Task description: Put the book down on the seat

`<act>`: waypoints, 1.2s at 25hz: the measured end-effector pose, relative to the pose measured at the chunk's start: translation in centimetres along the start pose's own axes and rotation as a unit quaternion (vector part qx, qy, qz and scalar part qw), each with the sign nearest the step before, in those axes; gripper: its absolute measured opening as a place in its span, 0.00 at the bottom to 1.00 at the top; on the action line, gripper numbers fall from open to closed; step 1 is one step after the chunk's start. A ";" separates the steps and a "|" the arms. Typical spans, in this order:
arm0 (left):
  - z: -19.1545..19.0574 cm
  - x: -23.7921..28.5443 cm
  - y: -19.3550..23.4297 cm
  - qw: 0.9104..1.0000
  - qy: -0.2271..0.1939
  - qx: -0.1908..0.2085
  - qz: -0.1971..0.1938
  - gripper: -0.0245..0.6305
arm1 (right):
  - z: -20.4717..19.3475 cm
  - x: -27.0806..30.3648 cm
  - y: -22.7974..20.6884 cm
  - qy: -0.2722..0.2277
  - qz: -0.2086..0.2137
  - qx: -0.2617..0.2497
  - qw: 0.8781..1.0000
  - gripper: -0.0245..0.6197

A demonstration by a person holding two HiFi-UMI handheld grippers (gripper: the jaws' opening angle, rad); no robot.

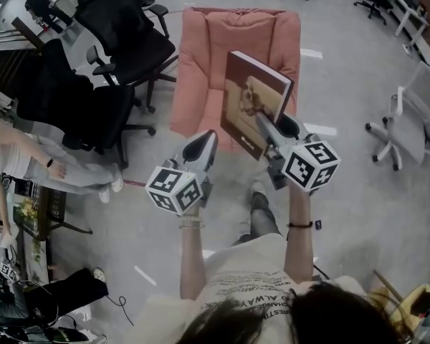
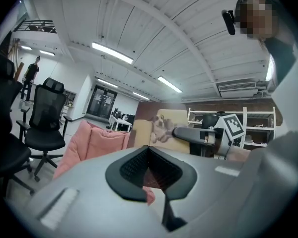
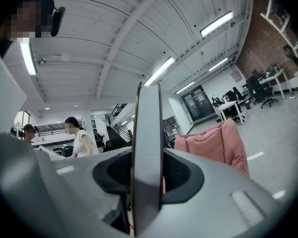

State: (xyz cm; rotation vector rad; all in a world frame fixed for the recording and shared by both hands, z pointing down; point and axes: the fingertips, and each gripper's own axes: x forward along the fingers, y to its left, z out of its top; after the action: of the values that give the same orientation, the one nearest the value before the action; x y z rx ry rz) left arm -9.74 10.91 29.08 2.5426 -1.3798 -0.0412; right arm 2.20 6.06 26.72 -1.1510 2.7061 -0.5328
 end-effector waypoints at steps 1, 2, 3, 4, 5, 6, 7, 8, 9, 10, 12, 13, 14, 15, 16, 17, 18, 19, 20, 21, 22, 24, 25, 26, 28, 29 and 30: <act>0.1 0.3 0.8 1.000 0.001 -0.003 0.003 0.02 | 0.0 0.9 -0.2 0.004 0.001 0.001 1.000 0.27; 0.2 0.6 1.6 1.000 0.002 -0.006 0.006 0.02 | 0.1 1.8 -0.5 0.006 0.002 0.002 1.000 0.27; 0.3 0.9 2.3 1.000 0.003 -0.008 0.009 0.02 | 0.1 2.7 -0.9 0.009 0.003 0.004 1.000 0.27; 0.5 1.3 3.1 1.000 0.005 -0.010 0.013 0.02 | 0.2 3.6 -1.2 0.011 0.004 0.005 1.000 0.27; 0.6 1.7 3.9 1.000 0.006 -0.011 0.016 0.02 | 0.2 4.5 -1.6 0.013 0.005 0.007 1.000 0.27; 0.7 2.2 4.7 1.000 0.006 -0.013 0.019 0.02 | 0.2 5.4 -2.1 0.015 0.007 0.010 1.000 0.27; 0.8 2.8 5.4 1.000 0.007 -0.014 0.023 0.02 | 0.2 6.3 -2.6 0.017 0.010 0.012 1.000 0.27; 0.9 3.4 6.0 1.000 0.006 -0.014 0.026 0.02 | 0.2 7.2 -3.1 0.020 0.012 0.015 1.000 0.27; 1.0 4.1 6.6 0.999 0.006 -0.016 0.029 0.02 | 0.3 8.0 -3.7 0.023 0.015 0.017 0.999 0.27; 1.2 4.8 7.1 0.999 0.007 -0.018 0.032 0.02 | 0.4 8.8 -4.3 0.026 0.018 0.018 0.999 0.27; 1.5 6.5 7.9 0.999 0.008 -0.023 0.037 0.02 | 0.9 10.2 -5.6 0.034 0.022 0.019 0.999 0.27; 1.6 7.4 8.3 0.999 0.010 -0.026 0.038 0.02 | 1.2 11.0 -6.2 0.038 0.024 0.020 0.999 0.27; 1.6 8.1 8.7 0.999 0.011 -0.029 0.040 0.02 | 1.3 11.7 -6.9 0.042 0.026 0.021 0.999 0.27; 1.5 8.9 9.1 0.999 0.012 -0.031 0.042 0.02 | 1.4 12.5 -7.5 0.045 0.029 0.022 0.998 0.27; 1.5 9.6 9.6 0.998 0.013 -0.033 0.044 0.02 | 1.5 13.3 -8.0 0.048 0.032 0.023 0.998 0.27; 1.6 10.2 10.2 0.998 0.014 -0.035 0.047 0.02 | 1.4 14.2 -8.5 0.052 0.035 0.024 0.998 0.27; 1.7 10.8 10.7 0.998 0.014 -0.037 0.050 0.02 | 1.4 15.0 -9.0 0.057 0.037 0.025 0.997 0.27; 1.8 11.4 11.2 0.998 0.015 -0.039 0.053 0.02 | 1.4 15.9 -9.5 0.062 0.040 0.027 0.997 0.27; 1.9 11.9 11.6 0.997 0.017 -0.040 0.057 0.02 | 1.4 16.6 -10.0 0.067 0.042 0.029 0.996 0.27; 2.1 12.5 12.1 0.997 0.018 -0.042 0.061 0.02 | 1.6 17.3 -10.5 0.072 0.045 0.030 0.996 0.27; 2.3 13.0 12.5 0.997 0.019 -0.043 0.065 0.02 | 1.7 18.0 -11.0 0.075 0.048 0.033 0.996 0.27; 2.6 14.0 13.6 0.996 0.021 -0.046 0.074 0.02 | 2.1 19.5 -12.0 0.078 0.051 0.036 0.995 0.27; 2.6 14.4 14.2 0.996 0.021 -0.047 0.077 0.02 | 2.3 20.2 -12.5 0.079 0.052 0.037 0.995 0.27; 2.6 14.9 14.7 0.995 0.022 -0.047 0.080 0.02 | 2.4 20.7 -13.0 0.080 0.052 0.038 0.995 0.27; 2.6 15.7 15.7 0.995 0.022 -0.049 0.085 0.02 | 2.4 21.8 -13.8 0.085 0.054 0.036 0.994 0.27; 2.6 16.1 16.3 0.995 0.021 -0.049 0.087 0.02 | 2.3 22.3 -14.3 0.088 0.056 0.035 0.994 0.27; 2.6 16.8 16.9 0.994 0.020 -0.050 0.090 0.02 | 2.3 22.9 -14.8 0.092 0.058 0.034 0.994 0.27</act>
State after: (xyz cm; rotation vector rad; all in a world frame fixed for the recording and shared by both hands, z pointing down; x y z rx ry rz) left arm -14.76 -12.32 31.98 2.3162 -1.5447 -0.0271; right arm -3.18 -20.50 30.14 -0.9649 2.8607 -0.7396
